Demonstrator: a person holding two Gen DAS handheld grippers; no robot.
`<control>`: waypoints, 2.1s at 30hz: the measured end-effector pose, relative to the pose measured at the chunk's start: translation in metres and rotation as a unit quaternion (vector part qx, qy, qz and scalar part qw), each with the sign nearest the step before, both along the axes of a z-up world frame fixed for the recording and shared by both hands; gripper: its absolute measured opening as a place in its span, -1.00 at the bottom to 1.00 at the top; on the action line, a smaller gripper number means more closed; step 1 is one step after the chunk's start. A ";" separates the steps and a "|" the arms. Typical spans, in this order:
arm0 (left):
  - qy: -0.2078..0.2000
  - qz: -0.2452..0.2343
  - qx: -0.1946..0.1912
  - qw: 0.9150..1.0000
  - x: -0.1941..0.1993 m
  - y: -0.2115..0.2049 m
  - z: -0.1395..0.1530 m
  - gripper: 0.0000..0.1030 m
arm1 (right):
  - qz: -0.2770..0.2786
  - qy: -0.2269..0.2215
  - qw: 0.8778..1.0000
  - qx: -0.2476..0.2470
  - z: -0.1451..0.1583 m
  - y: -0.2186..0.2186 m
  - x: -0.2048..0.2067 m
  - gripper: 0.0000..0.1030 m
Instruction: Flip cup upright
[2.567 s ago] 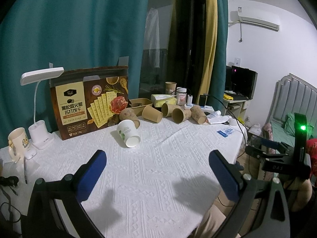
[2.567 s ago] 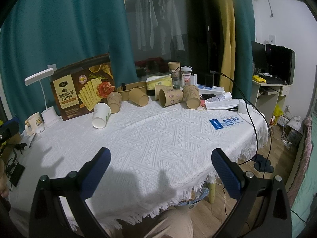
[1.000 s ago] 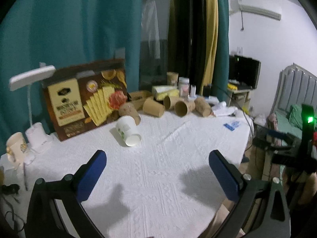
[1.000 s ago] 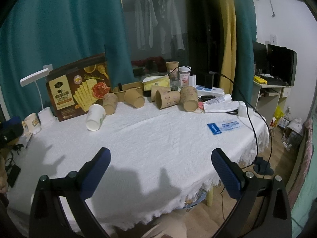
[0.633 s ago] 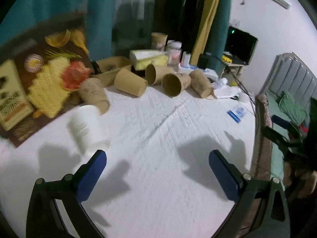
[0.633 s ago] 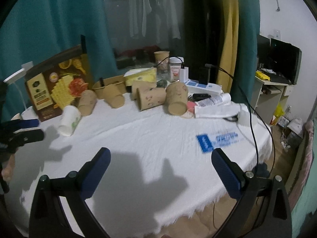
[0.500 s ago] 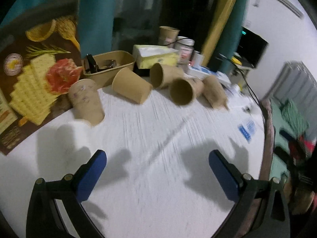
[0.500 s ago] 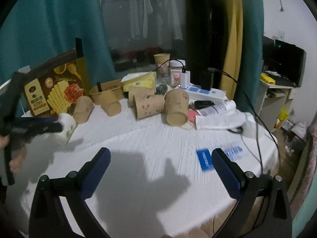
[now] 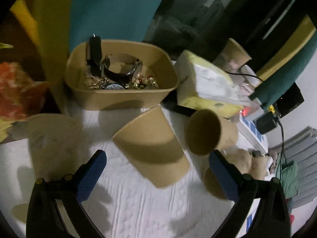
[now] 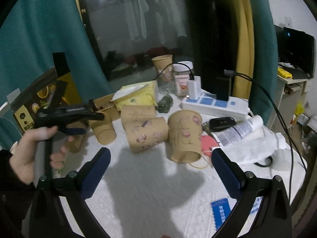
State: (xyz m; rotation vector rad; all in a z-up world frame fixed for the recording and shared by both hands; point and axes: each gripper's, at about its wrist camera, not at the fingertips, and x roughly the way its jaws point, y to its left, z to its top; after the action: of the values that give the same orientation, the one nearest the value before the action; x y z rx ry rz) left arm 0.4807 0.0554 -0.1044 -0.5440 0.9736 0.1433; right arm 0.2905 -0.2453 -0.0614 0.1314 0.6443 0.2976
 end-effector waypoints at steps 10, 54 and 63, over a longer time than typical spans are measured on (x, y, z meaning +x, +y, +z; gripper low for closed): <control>0.009 -0.026 0.080 0.996 0.022 -0.017 -0.006 0.58 | 0.001 0.012 1.000 0.013 -0.009 -0.001 -0.010 0.96; 0.003 -0.176 0.018 0.984 -0.323 -0.072 -0.012 0.60 | 0.029 0.093 0.995 0.036 -0.042 0.035 -0.246 0.96; 0.006 -0.160 0.004 0.987 -0.333 -0.060 -0.016 0.72 | 0.019 0.113 0.993 0.035 -0.048 0.031 -0.236 0.96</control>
State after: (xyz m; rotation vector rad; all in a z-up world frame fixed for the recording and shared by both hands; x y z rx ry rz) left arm 0.1480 -0.0049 -0.1205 -0.3739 1.0598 -0.1372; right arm 0.0545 -0.2145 -0.1093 0.2227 0.8610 0.3458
